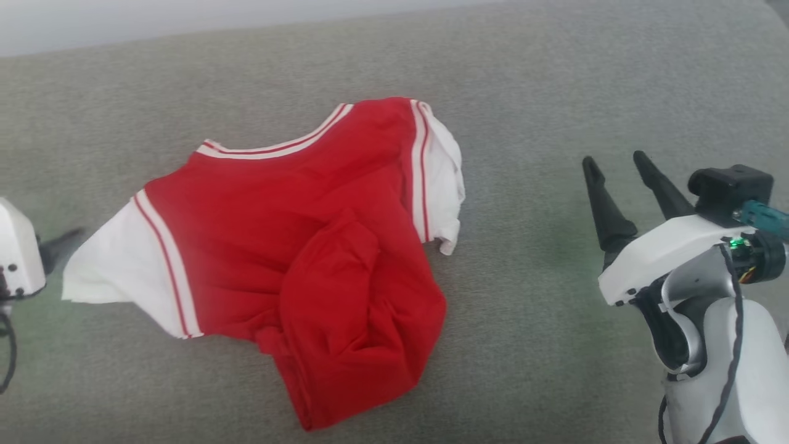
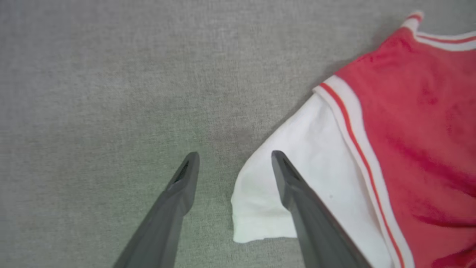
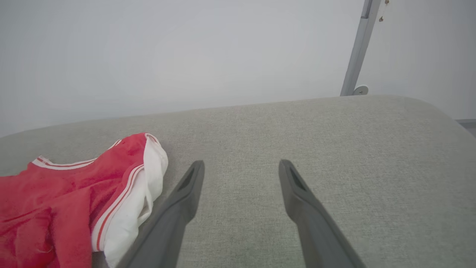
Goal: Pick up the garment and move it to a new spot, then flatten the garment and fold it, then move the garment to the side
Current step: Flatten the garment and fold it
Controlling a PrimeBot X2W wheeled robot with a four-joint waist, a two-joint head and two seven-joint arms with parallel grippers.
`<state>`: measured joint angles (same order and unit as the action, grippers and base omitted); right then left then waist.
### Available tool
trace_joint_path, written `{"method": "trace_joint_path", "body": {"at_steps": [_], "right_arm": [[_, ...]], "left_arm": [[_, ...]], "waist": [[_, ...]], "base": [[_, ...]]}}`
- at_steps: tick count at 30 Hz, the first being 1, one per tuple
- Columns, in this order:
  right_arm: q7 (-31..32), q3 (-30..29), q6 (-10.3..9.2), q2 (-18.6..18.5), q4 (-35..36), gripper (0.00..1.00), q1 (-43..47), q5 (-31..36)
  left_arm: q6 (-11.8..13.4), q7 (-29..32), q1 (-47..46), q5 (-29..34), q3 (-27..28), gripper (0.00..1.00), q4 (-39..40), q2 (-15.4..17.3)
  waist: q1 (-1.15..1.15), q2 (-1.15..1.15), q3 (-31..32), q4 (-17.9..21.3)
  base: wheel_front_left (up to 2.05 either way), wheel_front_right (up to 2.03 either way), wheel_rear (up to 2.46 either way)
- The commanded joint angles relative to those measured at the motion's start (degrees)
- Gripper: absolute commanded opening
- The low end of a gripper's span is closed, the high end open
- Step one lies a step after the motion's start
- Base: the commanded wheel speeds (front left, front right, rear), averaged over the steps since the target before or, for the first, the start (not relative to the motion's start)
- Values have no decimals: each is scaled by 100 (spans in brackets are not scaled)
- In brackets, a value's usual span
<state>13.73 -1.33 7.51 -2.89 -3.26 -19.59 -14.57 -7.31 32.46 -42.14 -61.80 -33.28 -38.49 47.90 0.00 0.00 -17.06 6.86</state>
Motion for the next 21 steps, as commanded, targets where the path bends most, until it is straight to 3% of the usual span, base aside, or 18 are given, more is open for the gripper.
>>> {"method": "trace_joint_path", "body": {"at_steps": [1, 14, 21], "right_arm": [[76, 46, -4, 2, -24, 100, 10, -10], [1090, 280, -4, -1, -355, 100, -393, -35], [1574, 204, -4, -1, -661, 100, -638, 133]], "left_arm": [[-18, -178, -39, 18, 25, 100, 62, -31], [-20, -3101, 579, 494, 300, 100, 783, -175], [-14, -4081, 917, 671, 312, 100, 865, -366]], "waist": [[0, 0, 29, -90], [0, 0, -1, -837], [0, 0, -4, -1167]], "base": [[0, 0, 0], [0, 0, 0], [0, 0, 0]]}}
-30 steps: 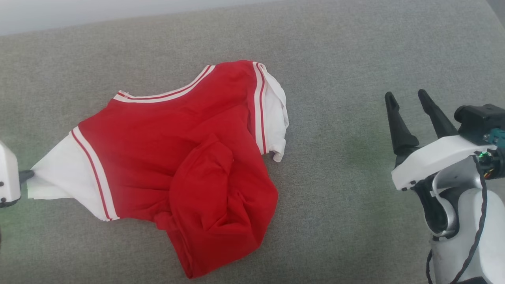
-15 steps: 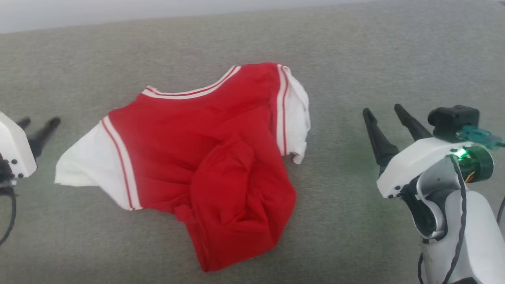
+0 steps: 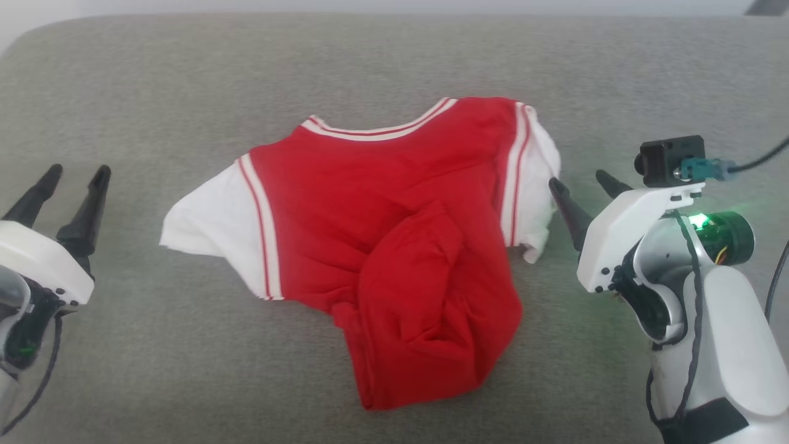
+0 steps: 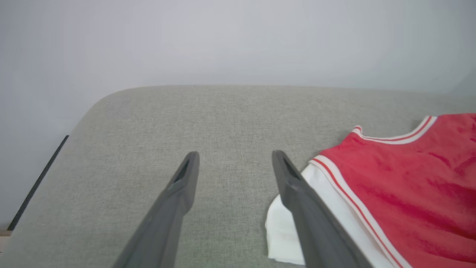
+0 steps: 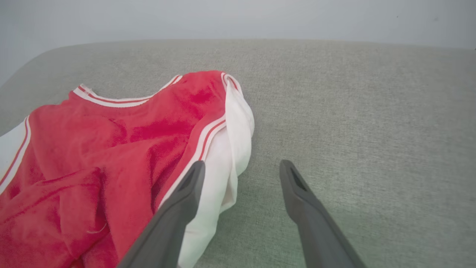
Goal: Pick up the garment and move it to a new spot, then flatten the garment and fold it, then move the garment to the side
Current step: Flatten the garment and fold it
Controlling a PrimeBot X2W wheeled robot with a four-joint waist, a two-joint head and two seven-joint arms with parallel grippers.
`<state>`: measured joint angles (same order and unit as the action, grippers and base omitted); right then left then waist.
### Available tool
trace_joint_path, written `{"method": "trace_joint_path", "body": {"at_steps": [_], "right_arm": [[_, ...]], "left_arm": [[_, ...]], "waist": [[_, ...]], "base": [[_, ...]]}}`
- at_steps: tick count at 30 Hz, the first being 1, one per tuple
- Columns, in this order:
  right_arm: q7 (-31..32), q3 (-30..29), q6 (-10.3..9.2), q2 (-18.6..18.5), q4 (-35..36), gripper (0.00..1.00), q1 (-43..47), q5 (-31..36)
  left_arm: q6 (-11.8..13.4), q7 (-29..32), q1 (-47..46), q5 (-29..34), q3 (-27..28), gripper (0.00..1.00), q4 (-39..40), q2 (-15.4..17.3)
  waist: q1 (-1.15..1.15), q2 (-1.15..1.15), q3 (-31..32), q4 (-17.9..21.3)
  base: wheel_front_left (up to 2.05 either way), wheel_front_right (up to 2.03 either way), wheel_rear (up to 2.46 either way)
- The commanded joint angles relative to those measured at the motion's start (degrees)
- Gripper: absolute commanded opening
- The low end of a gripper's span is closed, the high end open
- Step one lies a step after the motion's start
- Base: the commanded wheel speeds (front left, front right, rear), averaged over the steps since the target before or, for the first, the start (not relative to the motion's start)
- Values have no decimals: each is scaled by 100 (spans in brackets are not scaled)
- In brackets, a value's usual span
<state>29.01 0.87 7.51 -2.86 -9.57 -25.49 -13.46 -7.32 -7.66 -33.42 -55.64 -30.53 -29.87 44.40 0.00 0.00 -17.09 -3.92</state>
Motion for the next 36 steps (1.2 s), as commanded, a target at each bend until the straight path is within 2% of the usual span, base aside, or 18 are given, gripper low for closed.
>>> {"method": "trace_joint_path", "body": {"at_steps": [1, 9, 16, 19, 20, 21, 27, 36], "right_arm": [[151, -28, -4, -4, -87, 100, -93, 48], [1003, -244, -4, -4, -466, 100, -395, 302], [1542, -448, -4, -3, -1027, 100, -664, 535], [1773, -549, -4, -3, -1400, 98, -777, 633], [1840, -580, -4, -3, -1535, 42, -819, 650], [1885, -601, -4, 0, -1669, 0, -859, 647], [1855, -949, -17, -90, -1883, 0, -1111, 891], [2381, -1559, -16, -640, -1147, 0, -940, 951]], "left_arm": [[-8, -208, 96, 39, 63, 100, -15, -70], [-5, -731, 445, 58, 447, 100, 34, -499], [-9, -752, 918, 562, 1587, 100, 422, -1117], [-14, -754, 1131, 776, 1900, 100, 550, -1387], [-15, -754, 1183, 843, 1949, 100, 587, -1447], [-16, -754, 1229, 885, 2020, 100, 615, -1493], [-18, -755, 1409, 970, 2218, 100, 777, -1680], [-19, -756, 1546, 953, 2346, 100, 921, -1667]], "waist": [[0, 0, 1, -138], [0, 0, 16, -515], [0, 0, -8, -802], [0, 0, -26, -906], [0, 0, -31, -929], [0, 0, -33, -946], [0, 0, -9, -1000], [0, 0, 9, -929]], "base": [[0, 0, 0], [0, 0, 0], [0, 0, 0], [0, 0, 0], [0, 0, 0], [0, 0, 0], [0, 0, 0], [0, 0, 0]]}}
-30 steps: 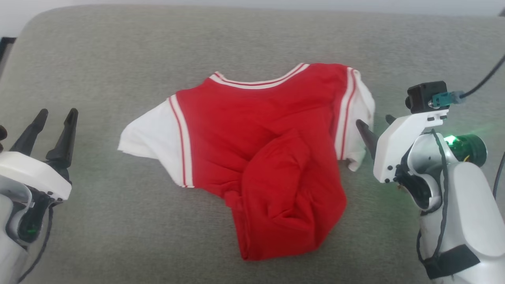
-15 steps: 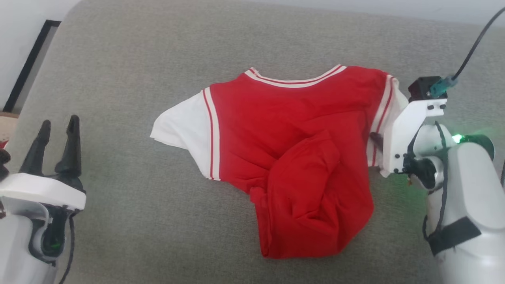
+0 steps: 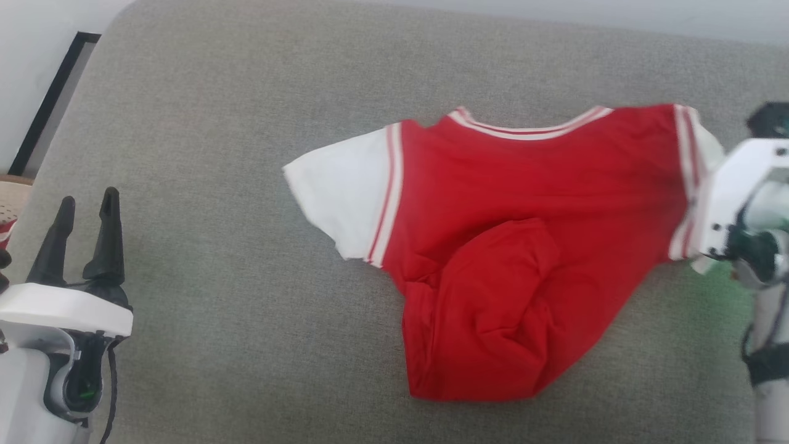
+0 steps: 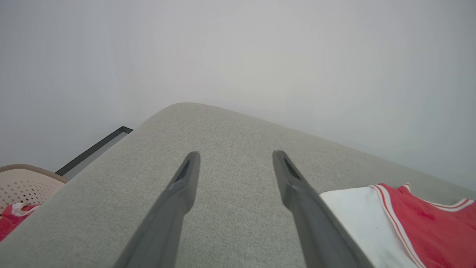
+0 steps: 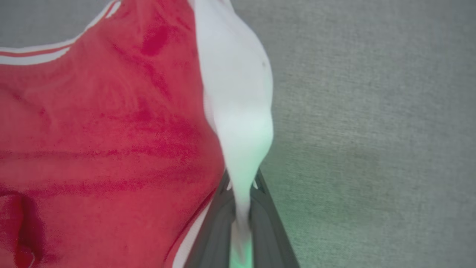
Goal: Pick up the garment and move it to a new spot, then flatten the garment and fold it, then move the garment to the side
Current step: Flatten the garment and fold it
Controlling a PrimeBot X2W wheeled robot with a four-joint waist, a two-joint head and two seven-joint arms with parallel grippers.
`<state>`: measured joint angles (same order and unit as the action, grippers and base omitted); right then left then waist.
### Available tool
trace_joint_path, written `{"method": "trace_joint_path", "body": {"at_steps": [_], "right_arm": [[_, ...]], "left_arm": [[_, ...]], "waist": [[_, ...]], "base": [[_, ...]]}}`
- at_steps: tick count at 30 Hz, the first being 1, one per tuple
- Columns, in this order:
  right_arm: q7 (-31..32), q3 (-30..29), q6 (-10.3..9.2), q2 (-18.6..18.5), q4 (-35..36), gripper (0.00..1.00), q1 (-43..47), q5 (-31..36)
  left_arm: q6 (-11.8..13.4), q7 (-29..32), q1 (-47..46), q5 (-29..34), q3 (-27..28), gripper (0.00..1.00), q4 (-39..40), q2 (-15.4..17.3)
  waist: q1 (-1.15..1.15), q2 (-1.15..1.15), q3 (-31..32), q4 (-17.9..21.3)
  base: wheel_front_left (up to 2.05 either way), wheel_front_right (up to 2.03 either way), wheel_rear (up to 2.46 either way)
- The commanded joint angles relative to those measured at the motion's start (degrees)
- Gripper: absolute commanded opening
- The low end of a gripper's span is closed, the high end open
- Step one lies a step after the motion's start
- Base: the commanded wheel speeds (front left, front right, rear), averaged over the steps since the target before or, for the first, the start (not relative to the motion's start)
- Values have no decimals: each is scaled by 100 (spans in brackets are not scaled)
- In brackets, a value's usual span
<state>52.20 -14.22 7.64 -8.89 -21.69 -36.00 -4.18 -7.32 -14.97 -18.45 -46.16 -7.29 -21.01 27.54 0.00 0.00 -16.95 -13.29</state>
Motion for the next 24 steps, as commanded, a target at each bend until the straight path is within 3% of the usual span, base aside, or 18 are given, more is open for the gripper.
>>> {"method": "trace_joint_path", "body": {"at_steps": [1, 9, 10, 11, 12, 17, 24], "right_arm": [[62, -49, -29, -36, 65, 0, 112, 22], [231, -559, -28, 143, 474, 0, 463, 143], [204, -575, -28, 179, 439, 22, 479, 170], [167, -566, -28, 212, 397, 57, 497, 208], [142, -575, -28, 245, 365, 100, 497, 212], [-118, -415, -21, 344, 464, 100, 497, 125], [-641, -240, -21, 439, 1002, 100, 725, -168]], "left_arm": [[-19, -25, 50, 5, 22, 100, 35, 20], [-19, -25, 3, -50, -91, 100, 148, 106], [-19, -25, 2, -69, -150, 100, 158, 126], [-19, -25, -2, -103, -203, 100, 169, 149], [-19, -25, -12, -130, -240, 100, 164, 196], [-19, 34, -159, -323, -714, 100, 51, 549], [-20, 640, -499, -838, -1304, 100, 273, 1073]], "waist": [[0, 0, -5, 8], [0, 0, -35, 71], [0, 0, -31, 85], [0, 0, -19, 101], [0, 0, -3, 122], [0, 0, 136, 308], [0, 0, 280, 619]], "base": [[0, 0, 0], [0, 0, 0], [0, 0, 0], [0, 0, 0], [0, 0, 0], [0, 0, 0], [0, 0, 0]]}}
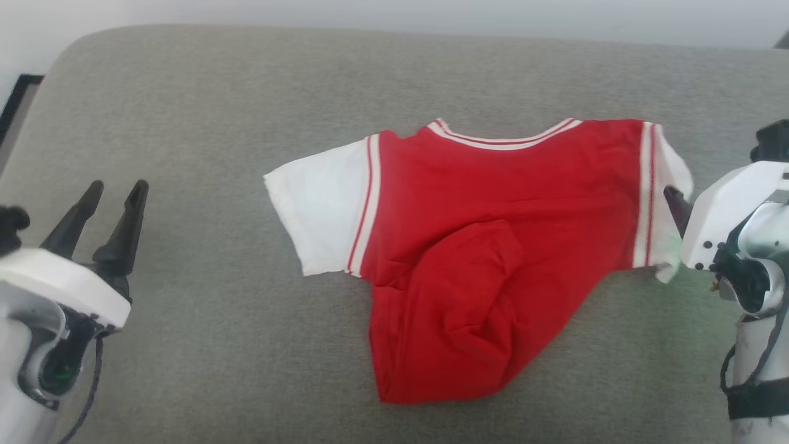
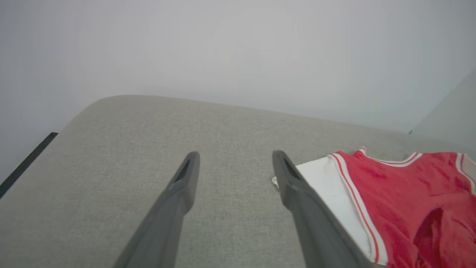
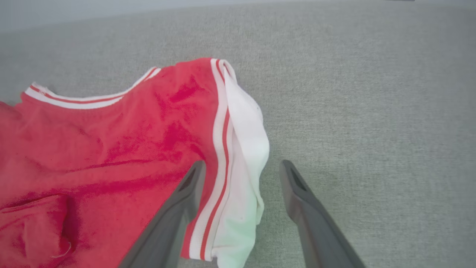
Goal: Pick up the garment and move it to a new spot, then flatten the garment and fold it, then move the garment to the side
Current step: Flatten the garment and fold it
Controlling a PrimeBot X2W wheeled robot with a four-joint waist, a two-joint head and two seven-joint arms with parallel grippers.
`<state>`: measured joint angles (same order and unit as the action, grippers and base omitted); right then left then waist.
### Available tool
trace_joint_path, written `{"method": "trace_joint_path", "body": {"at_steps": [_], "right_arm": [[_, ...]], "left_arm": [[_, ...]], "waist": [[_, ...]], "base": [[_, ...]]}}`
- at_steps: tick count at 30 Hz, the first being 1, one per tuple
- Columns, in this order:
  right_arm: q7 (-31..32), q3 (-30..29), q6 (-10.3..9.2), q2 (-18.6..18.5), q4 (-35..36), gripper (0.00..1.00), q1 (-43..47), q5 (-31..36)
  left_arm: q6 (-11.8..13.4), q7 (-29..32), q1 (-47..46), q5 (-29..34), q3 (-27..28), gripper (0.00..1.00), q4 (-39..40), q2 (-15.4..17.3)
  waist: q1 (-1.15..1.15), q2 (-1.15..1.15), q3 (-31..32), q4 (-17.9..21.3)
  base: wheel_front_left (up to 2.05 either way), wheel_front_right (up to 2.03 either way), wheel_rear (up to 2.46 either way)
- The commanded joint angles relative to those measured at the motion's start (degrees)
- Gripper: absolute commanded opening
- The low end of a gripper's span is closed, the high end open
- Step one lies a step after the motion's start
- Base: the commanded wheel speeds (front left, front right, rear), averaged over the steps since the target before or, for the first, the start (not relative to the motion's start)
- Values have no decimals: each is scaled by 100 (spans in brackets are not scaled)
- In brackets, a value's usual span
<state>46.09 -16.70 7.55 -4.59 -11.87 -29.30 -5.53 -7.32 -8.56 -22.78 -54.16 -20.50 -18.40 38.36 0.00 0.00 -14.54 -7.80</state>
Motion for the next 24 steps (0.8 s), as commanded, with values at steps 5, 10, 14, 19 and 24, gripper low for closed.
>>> {"method": "trace_joint_path", "body": {"at_steps": [5, 10, 14, 19, 24], "right_arm": [[-547, 209, -11, 118, 580, 100, 236, -222], [-1376, 505, -11, 176, 1126, 100, 487, -572], [-1983, 665, -10, 172, 1363, 100, 598, -834], [-2693, 865, -10, 170, 1582, 100, 709, -867], [-3036, 1020, -9, 171, 1673, 100, 818, -1004]], "left_arm": [[-20, 642, -411, -452, -300, 100, 205, 386], [-20, 1461, -881, -732, -617, 100, 207, 706], [-20, 2054, -1225, -870, -795, 100, 62, 822], [-20, 2755, -1632, -918, -1033, 100, -204, 855], [-9, 3381, -1919, -951, -1240, 100, -513, 801]], "waist": [[0, 0, 91, 360], [0, 0, 90, 749], [0, 0, 34, 998], [0, 0, -89, 1298], [0, 0, -180, 1481]], "base": [[0, 0, 0], [0, 0, 0], [0, 0, 0], [0, 0, 0], [0, 0, 0]]}}
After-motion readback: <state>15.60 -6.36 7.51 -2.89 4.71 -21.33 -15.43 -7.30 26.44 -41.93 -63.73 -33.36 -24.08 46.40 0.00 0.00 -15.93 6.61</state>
